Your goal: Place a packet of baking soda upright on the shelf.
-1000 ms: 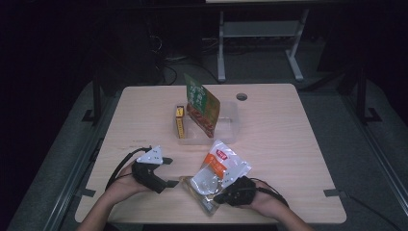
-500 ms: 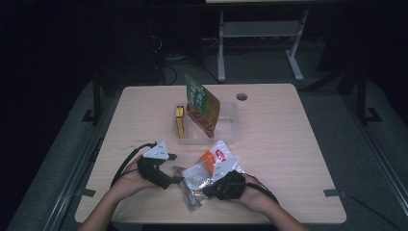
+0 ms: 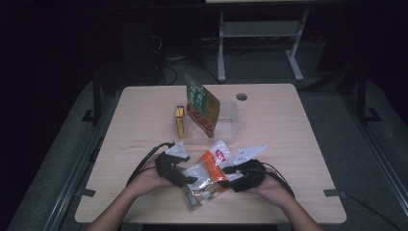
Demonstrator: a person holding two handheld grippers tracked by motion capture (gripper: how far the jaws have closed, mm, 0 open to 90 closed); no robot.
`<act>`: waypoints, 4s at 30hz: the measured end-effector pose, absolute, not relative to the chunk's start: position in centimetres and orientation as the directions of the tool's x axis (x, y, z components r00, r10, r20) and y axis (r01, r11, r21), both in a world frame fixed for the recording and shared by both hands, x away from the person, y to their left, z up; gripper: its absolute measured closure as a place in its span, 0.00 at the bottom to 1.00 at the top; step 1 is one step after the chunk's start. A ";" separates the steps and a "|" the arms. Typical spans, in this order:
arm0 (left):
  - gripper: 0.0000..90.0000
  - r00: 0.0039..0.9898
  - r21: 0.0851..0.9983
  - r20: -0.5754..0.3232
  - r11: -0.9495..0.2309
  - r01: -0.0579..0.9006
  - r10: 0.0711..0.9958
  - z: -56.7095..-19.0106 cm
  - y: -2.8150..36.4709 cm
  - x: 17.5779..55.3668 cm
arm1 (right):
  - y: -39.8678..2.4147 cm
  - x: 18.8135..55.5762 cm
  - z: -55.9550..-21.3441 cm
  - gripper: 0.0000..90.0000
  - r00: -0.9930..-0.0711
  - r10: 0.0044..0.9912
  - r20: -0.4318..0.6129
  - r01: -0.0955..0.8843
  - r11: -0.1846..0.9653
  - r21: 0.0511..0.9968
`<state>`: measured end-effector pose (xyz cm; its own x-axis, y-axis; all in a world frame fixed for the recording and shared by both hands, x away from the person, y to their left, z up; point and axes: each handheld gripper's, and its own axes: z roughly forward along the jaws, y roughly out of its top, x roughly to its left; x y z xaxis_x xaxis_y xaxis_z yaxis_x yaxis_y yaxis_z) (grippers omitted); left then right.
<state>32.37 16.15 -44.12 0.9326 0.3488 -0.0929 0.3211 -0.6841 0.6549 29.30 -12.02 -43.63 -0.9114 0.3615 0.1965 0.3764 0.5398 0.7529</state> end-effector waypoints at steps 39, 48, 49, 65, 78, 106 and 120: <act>0.96 0.923 0.655 -0.187 -0.657 0.373 0.337 -44.3 16.0 33.6 | -14.2 30.2 -43.5 0.43 -0.878 0.442 0.181 0.410 0.503 0.761; 0.99 0.939 0.698 -0.154 -0.638 0.324 0.308 -43.2 16.4 32.8 | -15.8 30.8 -43.0 0.41 -0.840 0.506 0.193 0.432 0.411 0.803; 0.99 0.942 0.706 -0.145 -0.635 0.313 0.303 -43.0 16.5 32.7 | -16.0 30.8 -42.9 0.40 -0.837 0.507 0.204 0.436 0.395 0.809; 0.99 0.967 0.788 -0.057 -0.584 0.197 0.250 -40.6 18.5 31.5 | -17.8 32.8 -42.6 0.46 -0.810 0.403 0.425 0.549 0.267 0.792; 0.99 0.981 0.805 -0.049 -0.573 0.152 0.190 -40.2 18.0 30.8 | -16.0 31.9 -41.9 0.56 -0.857 0.342 0.386 0.494 0.329 0.805; 0.92 0.980 0.807 -0.038 -0.573 0.145 0.194 -41.1 17.7 31.4 | -16.0 31.6 -41.2 1.00 -0.887 0.159 0.434 0.462 0.300 0.834; 0.53 0.968 0.807 -0.035 -0.564 0.174 0.249 -41.6 18.6 31.4 | -16.7 31.2 -39.0 1.00 -0.909 0.170 0.380 0.413 0.249 0.876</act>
<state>31.44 18.62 -41.61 0.9679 0.2487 -0.0349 0.1739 -0.5637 0.8075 31.25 -16.69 -39.03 -0.9091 0.1700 0.3803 0.4130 0.2491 0.8760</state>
